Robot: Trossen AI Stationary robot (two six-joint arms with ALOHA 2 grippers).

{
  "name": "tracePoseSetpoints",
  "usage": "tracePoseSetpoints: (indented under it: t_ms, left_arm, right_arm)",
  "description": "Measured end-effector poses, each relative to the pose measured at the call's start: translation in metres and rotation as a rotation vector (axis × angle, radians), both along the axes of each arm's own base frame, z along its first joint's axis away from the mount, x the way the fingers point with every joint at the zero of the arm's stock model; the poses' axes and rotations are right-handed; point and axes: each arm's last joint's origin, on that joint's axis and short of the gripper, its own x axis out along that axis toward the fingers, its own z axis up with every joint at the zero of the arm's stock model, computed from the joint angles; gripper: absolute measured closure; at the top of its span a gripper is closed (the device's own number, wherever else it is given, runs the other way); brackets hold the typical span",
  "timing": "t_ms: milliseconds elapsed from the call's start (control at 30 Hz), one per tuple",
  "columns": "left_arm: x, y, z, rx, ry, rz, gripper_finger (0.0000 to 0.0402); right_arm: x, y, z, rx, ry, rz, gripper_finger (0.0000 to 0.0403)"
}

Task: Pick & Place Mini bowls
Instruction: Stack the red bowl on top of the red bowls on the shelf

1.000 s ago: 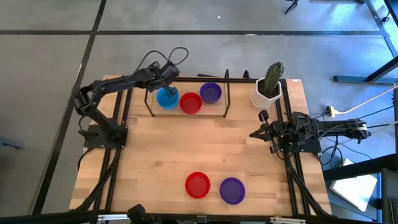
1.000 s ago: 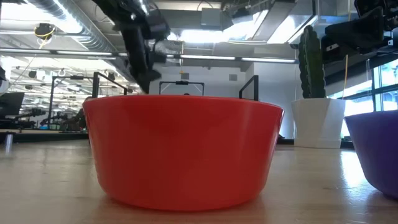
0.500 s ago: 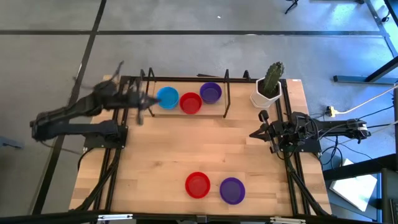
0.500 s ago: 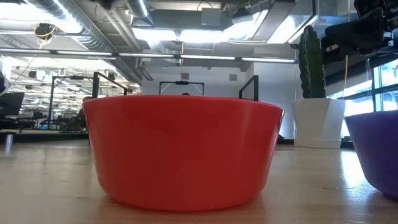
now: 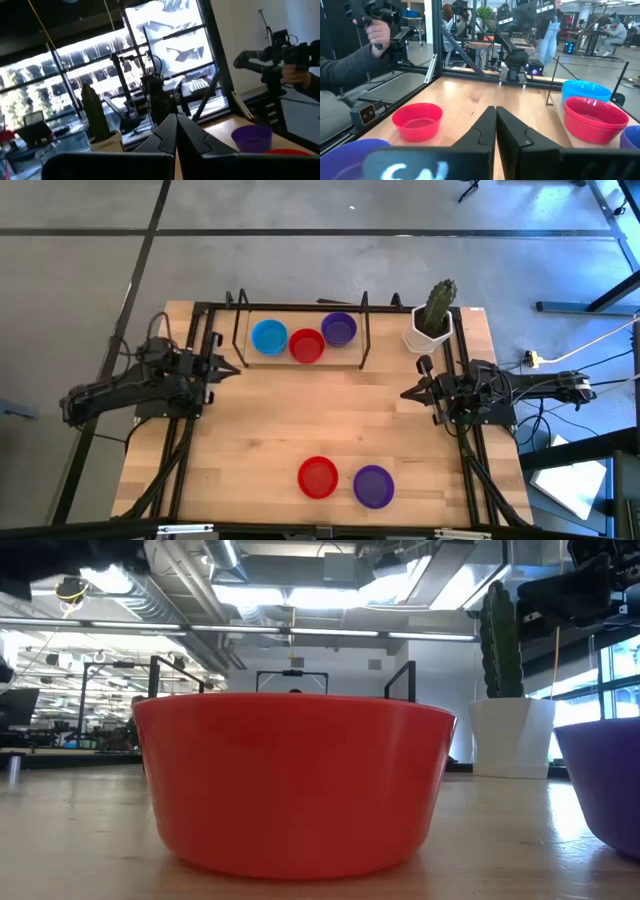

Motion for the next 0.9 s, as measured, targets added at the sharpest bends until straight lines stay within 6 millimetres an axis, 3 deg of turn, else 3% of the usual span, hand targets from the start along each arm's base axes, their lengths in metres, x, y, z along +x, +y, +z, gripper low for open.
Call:
tracePoseSetpoints:
  t_ms: [367,600,900]
  left_arm:
    - [0.006,-0.005,-0.048,0.061,-0.046,-0.056,0.04]
    - [0.004,-0.008,-0.053,-0.022,0.012,-0.122,0.04]
    - [0.004,-0.022,-0.068,0.071,0.022,-0.213,0.04]
  right_arm:
    - [0.0,0.0,-0.001,0.0,0.007,0.0,0.0389]
    - [0.0,0.0,-0.001,-0.017,0.004,0.0,0.0389]
    - [0.0,0.0,-0.001,0.001,0.007,0.0,0.0389]
